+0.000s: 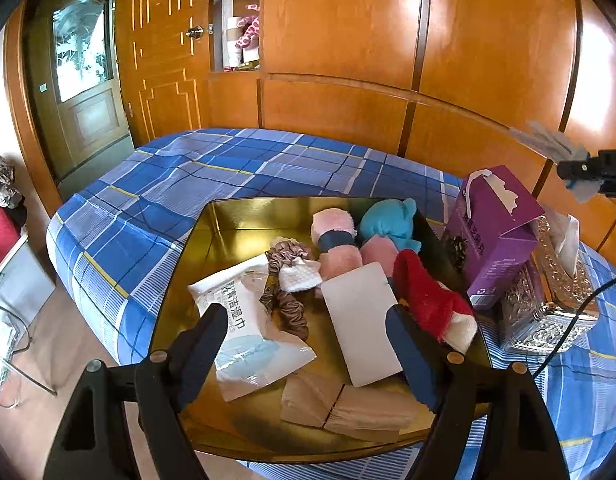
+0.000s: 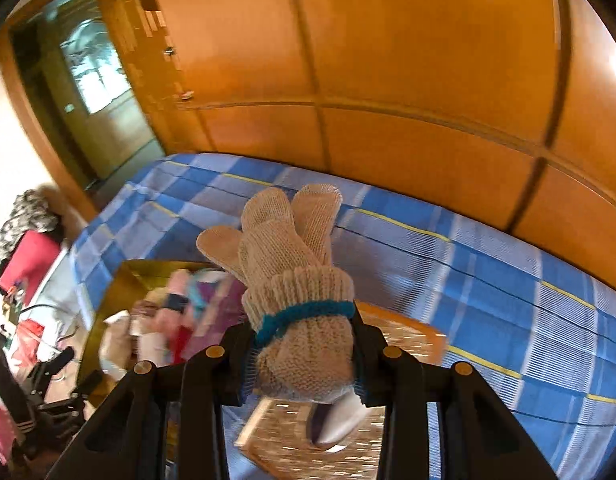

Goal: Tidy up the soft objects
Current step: 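Carry the white knit glove into the gold tray and open the right gripper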

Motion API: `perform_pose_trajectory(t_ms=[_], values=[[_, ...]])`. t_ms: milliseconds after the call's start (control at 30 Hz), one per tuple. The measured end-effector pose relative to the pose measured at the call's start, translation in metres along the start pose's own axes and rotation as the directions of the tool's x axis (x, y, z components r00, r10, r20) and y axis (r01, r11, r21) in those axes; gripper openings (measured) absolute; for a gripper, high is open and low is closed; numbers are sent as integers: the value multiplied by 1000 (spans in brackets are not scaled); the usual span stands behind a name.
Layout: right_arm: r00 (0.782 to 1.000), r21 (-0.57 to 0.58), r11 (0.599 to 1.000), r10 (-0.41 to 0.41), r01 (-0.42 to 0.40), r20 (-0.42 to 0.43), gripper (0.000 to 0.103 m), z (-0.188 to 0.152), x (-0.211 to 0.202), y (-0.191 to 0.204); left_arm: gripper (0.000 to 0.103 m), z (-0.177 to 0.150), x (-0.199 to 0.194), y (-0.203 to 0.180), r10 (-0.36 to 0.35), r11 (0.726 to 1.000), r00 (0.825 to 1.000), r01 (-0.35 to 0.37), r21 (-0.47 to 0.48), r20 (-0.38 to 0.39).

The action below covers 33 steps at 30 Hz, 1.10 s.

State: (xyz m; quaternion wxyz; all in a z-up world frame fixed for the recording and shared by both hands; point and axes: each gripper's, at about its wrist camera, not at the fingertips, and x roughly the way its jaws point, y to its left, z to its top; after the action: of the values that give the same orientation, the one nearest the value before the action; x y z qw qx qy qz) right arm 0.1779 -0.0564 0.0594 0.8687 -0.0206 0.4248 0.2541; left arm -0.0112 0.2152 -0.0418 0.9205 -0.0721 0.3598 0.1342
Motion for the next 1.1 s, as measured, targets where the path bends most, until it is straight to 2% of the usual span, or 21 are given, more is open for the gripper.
perform_pose_trajectory(t_ms=[267, 467, 733, 867, 1000, 1100], values=[[993, -110, 987, 117, -114, 25, 37, -14, 5, 62, 82, 0, -2, 3, 12, 1000, 1000, -12, -11, 1], [982, -179, 965, 191, -190, -15, 37, -36, 13, 104, 82, -1, -4, 12, 38, 999, 999, -38, -32, 3], [976, -243, 949, 172, -200, -134, 37, -81, 42, 141, 82, 0, -9, 26, 80, 995, 997, -78, -66, 20], [965, -276, 936, 162, -217, -208, 37, -103, 60, 154, 82, 1, -9, 32, 91, 992, 996, -89, -85, 23], [958, -334, 916, 141, -222, -249, 37, -114, 81, 173, 82, 2, -9, 35, 96, 991, 995, -93, -93, 25], [958, -341, 918, 117, -204, -260, 37, -114, 106, 184, 82, 1, -8, 39, 101, 990, 995, -98, -102, 21]])
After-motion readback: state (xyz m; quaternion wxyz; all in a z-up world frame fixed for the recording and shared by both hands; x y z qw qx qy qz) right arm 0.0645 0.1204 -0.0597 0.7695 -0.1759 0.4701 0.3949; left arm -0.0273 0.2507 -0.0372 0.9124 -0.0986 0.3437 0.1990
